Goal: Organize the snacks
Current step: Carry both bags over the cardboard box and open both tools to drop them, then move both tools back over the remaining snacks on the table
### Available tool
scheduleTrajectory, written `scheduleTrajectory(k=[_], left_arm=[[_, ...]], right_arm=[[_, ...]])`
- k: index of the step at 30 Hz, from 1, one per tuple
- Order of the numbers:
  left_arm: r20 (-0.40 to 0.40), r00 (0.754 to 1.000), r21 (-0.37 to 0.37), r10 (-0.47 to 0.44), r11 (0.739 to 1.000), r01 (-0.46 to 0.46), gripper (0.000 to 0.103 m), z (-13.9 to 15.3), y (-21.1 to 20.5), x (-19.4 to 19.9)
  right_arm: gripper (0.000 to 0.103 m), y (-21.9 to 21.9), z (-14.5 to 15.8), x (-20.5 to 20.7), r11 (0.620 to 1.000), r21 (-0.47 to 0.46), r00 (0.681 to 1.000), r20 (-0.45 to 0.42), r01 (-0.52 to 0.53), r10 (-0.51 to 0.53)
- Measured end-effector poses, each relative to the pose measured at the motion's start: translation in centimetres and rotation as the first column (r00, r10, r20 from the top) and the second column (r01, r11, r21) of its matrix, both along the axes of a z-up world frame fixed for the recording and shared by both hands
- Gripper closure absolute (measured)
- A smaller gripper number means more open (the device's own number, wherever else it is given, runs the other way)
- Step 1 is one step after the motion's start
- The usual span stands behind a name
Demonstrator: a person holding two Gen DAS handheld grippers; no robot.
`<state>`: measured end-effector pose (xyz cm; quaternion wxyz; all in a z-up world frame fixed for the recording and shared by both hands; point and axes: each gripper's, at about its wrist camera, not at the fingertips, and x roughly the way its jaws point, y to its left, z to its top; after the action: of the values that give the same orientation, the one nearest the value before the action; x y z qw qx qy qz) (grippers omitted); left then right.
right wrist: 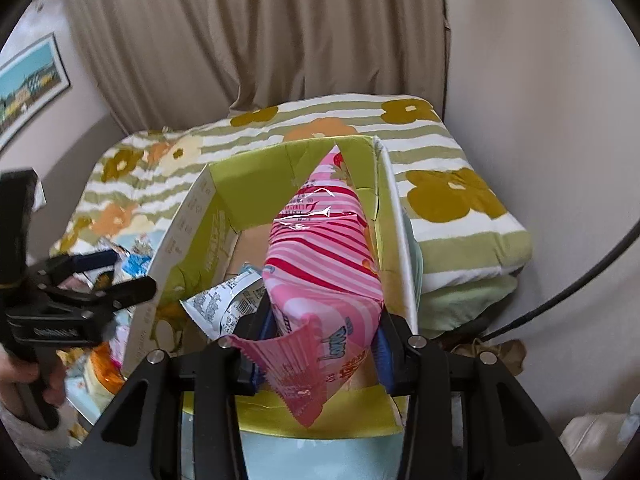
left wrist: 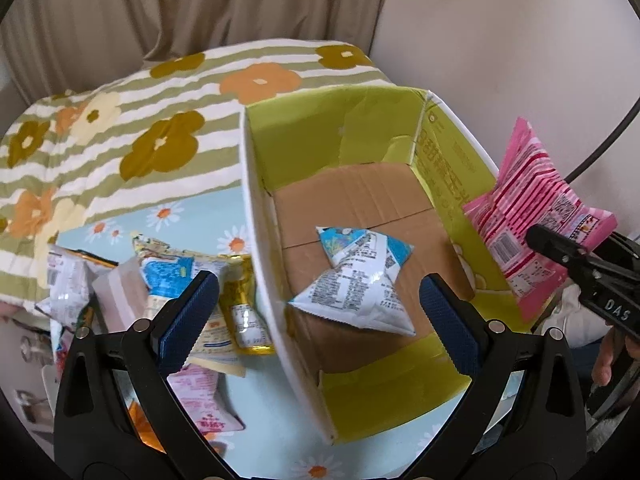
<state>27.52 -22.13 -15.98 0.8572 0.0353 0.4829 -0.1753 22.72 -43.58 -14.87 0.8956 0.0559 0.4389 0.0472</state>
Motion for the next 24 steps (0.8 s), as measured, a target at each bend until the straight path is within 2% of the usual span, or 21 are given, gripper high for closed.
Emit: scheduleTrajectory(k=[5, 6, 8, 9, 10, 13, 16, 24], left_arm=[[0.029, 0.999, -0.006, 0.016, 1.0, -0.016, 0.003, 0.9, 0.6, -0.3], [0.031, 0.999, -0.006, 0.019, 1.0, -0.019, 0.003, 1.0, 0.7, -0.4], [0.034, 0.999, -0.011, 0.021, 1.0, -0.02, 0.003, 1.1, 0.9, -0.8], [0.037, 0.999, -0.013, 0.021, 1.0, -0.021, 0.003, 1.1, 0.9, -1.0], [0.041, 0.999, -0.012, 0.022, 1.0, -0.021, 0.003, 1.1, 0.8, -1.3], [0.056, 0.998, -0.01, 0.029, 1.0, -0.028, 0.003, 1.3, 0.8, -2.1], [0.06, 0.997, -0.017, 0.044, 0.999, -0.043, 0.003, 1.5, 0.7, -2.7], [0.097, 0.989, -0.024, 0.112, 0.994, -0.11, 0.003, 2.7, 1.2, -5.9]], right_arm=[[0.062, 0.7, -0.9, 0.1, 1.0, -0.029, 1.0, 0.0, 0.008, -0.008], [0.056, 0.7, -1.0, 0.1, 1.0, -0.03, 1.0, -0.001, 0.008, -0.008], [0.033, 0.6, -1.2, -0.1, 1.0, -0.004, 1.0, 0.011, 0.0, 0.0], [0.011, 0.4, -1.2, -0.4, 1.0, 0.017, 1.0, 0.024, -0.006, 0.006], [0.001, 0.3, -1.1, -0.5, 1.0, 0.028, 0.999, 0.032, -0.008, 0.007], [0.001, 0.0, -0.5, -1.5, 0.999, 0.042, 0.998, 0.068, -0.014, 0.011], [0.001, 0.0, 0.0, -2.1, 0.999, 0.028, 0.997, 0.07, -0.028, 0.026], [0.001, -0.1, 1.1, -3.9, 0.99, 0.084, 0.99, 0.088, -0.117, 0.109]])
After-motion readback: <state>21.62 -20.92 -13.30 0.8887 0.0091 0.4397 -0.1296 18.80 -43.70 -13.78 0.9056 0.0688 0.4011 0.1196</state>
